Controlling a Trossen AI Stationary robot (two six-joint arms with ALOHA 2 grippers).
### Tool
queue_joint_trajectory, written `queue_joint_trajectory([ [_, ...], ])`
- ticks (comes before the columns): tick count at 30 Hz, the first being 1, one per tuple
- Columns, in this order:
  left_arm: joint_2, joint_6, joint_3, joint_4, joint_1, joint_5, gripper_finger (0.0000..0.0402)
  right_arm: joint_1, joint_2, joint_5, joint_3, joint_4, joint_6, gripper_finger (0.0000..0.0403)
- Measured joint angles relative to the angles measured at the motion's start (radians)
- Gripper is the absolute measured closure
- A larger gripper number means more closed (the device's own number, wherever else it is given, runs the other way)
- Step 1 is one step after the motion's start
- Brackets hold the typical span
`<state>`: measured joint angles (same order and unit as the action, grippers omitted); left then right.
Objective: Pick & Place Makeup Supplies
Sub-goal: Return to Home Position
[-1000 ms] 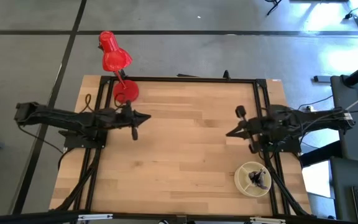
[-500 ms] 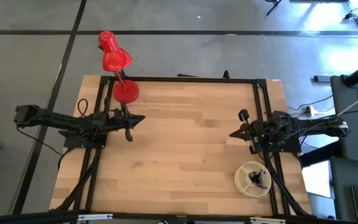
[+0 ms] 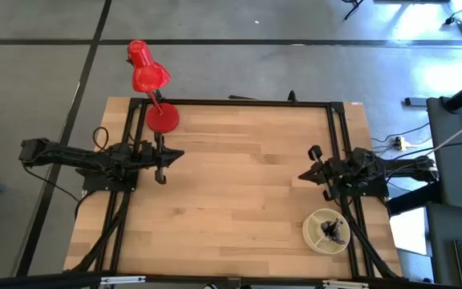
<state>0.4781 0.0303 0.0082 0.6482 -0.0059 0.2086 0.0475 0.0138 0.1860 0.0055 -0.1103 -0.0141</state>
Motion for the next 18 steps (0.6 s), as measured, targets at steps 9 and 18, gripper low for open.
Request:
queue_joint_trajectory([
  [9, -0.008, -0.038, 0.0, -0.072, 0.0, -0.05, 0.04, 0.0, -0.01, -0.014, 0.0, 0.033, 0.002, 0.0401],
  [18, 0.054, -0.007, 0.0, -0.093, -0.013, -0.055, 0.04, 0.0, -0.01, -0.027, 0.001, 0.004, 0.02, 0.0401],
])
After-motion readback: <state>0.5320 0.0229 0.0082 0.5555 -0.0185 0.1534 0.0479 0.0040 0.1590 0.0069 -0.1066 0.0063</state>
